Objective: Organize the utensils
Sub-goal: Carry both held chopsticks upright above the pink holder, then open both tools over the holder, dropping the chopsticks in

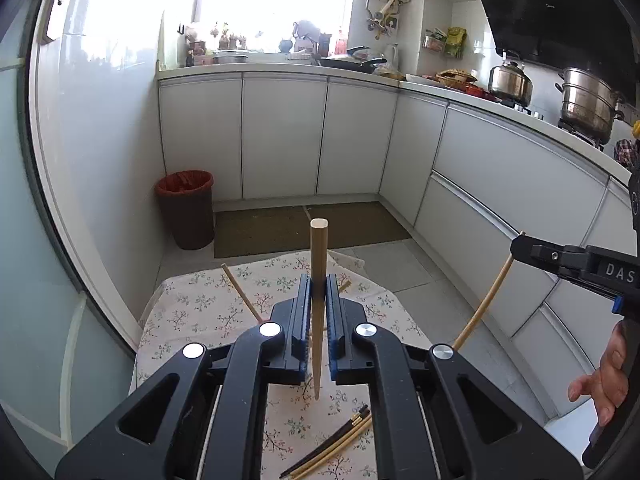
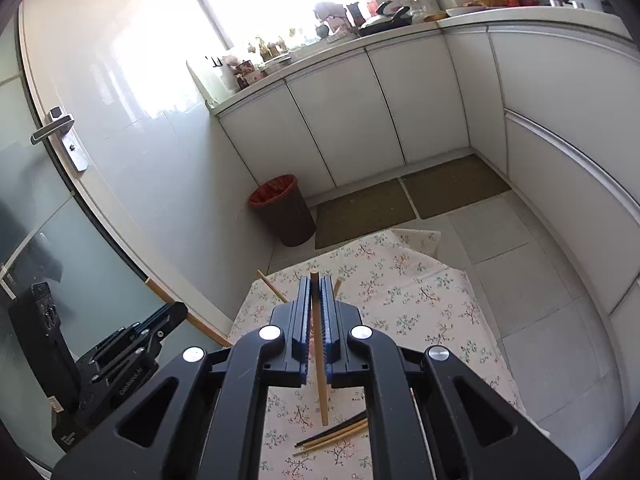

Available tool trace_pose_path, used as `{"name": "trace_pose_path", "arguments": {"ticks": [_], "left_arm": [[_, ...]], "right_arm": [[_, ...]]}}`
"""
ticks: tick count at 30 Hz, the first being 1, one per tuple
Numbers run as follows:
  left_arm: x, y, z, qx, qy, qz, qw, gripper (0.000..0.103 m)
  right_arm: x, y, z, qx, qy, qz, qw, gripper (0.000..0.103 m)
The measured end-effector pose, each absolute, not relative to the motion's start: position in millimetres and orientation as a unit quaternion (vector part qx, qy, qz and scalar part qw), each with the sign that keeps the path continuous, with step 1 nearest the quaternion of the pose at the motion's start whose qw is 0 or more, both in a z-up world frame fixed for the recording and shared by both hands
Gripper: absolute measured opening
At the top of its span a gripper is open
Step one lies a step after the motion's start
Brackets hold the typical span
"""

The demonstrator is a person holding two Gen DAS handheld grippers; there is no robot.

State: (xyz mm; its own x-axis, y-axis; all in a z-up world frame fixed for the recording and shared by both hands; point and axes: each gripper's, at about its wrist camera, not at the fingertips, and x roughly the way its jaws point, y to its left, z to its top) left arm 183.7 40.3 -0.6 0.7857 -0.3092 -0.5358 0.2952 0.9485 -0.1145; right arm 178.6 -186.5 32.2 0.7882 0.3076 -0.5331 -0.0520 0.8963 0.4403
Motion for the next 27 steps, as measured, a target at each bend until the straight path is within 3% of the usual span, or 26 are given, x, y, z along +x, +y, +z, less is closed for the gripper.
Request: {"name": "trace_pose_path", "arguments": {"ticks": [8,16,18,27], "left_arm": [[237,46,-5,-0.020,0.284,-0.132,0.950,0.006],[285,47,-47,-0.023,0.306,-0.112,0.945,0.008],[289,49,-57,-0.028,0.315,-0.109,0.942,0.027],[273,88,-25,-0.061,0.256,-0.089,0.961,0.033]], "right_arm": [[227,-164,60,0.190,0.273,0.107,0.937,0.005],[289,-138,36,0.177,0.276,0.104,0.939,0.005],[300,-133,27,0.171,0.278,0.104,0.939,0.005],[328,-113,-8,0.161,0.297,0.107,0.935,0.005]]}}
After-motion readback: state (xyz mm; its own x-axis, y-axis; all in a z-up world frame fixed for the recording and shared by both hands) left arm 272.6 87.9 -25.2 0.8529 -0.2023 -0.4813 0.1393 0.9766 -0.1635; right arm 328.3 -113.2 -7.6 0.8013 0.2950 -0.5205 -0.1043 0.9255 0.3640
